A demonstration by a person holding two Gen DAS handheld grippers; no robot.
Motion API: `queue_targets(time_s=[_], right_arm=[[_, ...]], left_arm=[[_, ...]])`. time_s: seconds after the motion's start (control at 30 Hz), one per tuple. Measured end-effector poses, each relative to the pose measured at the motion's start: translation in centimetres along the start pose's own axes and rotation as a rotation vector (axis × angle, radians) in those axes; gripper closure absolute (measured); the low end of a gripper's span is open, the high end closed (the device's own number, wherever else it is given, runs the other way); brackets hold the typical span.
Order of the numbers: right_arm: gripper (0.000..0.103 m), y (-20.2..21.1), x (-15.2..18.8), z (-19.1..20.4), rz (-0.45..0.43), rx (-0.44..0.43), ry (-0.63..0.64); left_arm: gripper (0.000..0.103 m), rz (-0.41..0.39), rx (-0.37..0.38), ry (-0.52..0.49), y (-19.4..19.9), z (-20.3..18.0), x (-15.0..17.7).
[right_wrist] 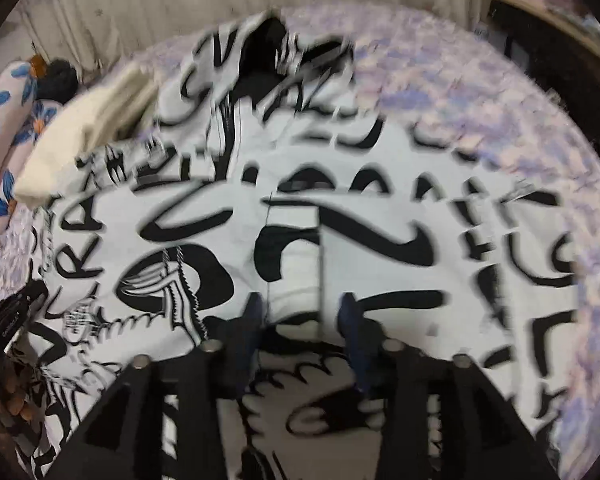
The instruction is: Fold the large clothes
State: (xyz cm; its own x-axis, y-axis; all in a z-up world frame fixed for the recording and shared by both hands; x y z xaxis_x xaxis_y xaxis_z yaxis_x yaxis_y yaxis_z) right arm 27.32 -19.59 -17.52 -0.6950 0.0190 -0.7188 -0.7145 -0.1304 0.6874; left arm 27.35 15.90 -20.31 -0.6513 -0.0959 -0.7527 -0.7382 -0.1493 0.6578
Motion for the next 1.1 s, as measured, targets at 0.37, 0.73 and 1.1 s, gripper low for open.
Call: queue_targets(time_s=[0.37, 0.73, 1.1], right_arm=[[0.043, 2.3, 0.7, 11.9, -0.055, -0.248, 0.088], [0.063, -1.9, 3.8, 2.7, 0.042, 0.048, 0.121], [0.053, -2.0, -0.7, 6.5, -0.016, -0.111, -0.009]], left_arm=[[0.053, -0.051, 0.218, 0.103, 5.9, -7.5, -0.4], [0.07, 0.059, 0.083, 0.061, 1.9, -2.5, 5.7], [0.057, -0.053, 0.117, 0.05, 2.4, -5.2, -1.2]])
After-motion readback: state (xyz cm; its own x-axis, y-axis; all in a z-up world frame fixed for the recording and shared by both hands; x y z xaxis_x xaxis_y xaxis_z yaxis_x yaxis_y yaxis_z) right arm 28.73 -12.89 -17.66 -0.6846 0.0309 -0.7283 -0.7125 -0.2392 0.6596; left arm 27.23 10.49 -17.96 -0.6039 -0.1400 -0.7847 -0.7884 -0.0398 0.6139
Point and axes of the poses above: each gripper's, at about its wrist camera, not at the fingertips, and y roughly against the way its jaws point, z to its left, x to its underside, the point moved 10 cm from there along -y, roughly the way its jaws point, and after that the axes turned 13 degrees about -z, right-handed, at the moved point
